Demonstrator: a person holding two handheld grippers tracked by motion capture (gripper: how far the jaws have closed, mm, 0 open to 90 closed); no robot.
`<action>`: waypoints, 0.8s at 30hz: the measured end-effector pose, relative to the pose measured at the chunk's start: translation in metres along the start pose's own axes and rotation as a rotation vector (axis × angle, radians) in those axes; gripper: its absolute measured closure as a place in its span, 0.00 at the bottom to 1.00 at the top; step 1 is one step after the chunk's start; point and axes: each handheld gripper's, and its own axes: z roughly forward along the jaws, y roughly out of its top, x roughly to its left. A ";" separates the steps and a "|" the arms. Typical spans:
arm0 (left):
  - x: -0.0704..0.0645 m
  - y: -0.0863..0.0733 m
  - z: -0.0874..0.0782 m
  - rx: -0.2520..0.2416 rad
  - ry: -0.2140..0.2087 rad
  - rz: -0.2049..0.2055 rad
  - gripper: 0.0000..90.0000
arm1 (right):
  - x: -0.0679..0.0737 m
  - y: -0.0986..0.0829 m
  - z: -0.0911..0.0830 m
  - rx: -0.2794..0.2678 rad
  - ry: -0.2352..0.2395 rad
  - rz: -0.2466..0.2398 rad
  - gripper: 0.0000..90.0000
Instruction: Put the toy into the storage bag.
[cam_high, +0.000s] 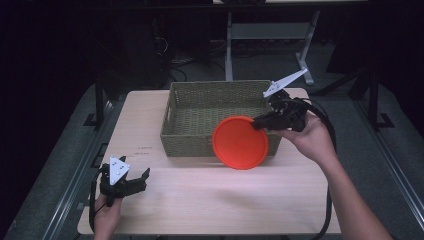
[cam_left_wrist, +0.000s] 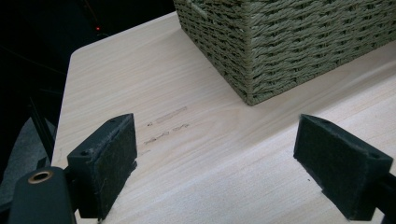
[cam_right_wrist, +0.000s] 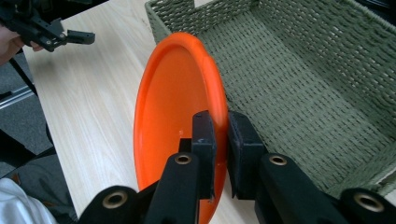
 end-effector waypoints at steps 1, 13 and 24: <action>0.000 0.000 0.000 0.000 0.001 -0.001 0.14 | -0.001 0.001 0.000 0.000 -0.002 0.000 0.91; 0.001 0.000 -0.001 0.002 0.002 0.001 0.14 | -0.004 0.018 -0.005 -0.001 -0.007 -0.010 0.91; 0.000 0.000 0.002 -0.002 0.000 0.001 0.14 | -0.016 0.028 -0.007 -0.001 -0.026 0.010 0.91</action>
